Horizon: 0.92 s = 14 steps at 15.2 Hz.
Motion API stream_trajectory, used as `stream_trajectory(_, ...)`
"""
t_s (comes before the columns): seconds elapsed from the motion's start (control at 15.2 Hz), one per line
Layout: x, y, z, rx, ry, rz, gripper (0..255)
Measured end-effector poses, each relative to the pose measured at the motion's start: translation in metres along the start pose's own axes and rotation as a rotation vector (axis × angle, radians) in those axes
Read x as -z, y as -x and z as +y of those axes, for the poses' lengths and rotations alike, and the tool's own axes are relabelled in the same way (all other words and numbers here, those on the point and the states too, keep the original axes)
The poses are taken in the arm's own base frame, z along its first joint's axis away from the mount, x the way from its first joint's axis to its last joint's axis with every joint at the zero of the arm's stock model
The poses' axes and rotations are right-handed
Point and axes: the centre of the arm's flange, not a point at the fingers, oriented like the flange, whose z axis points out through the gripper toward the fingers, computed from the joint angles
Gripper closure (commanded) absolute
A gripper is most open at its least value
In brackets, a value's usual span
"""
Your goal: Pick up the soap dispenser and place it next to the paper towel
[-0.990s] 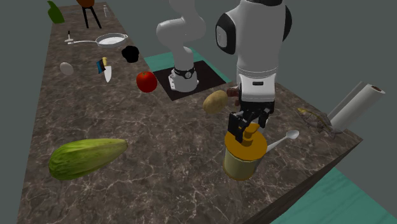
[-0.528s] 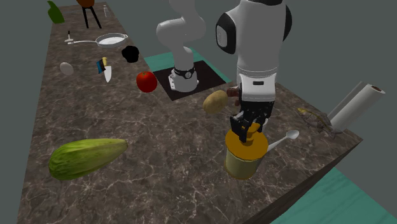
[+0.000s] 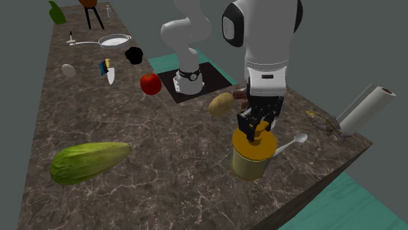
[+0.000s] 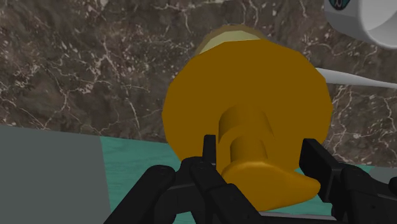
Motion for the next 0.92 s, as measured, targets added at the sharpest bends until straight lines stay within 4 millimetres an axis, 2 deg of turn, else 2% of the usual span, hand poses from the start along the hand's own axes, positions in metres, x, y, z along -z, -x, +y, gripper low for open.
stream_trajectory(0.92,0.074,-0.012,0.0,0.0,0.0,0.0,255)
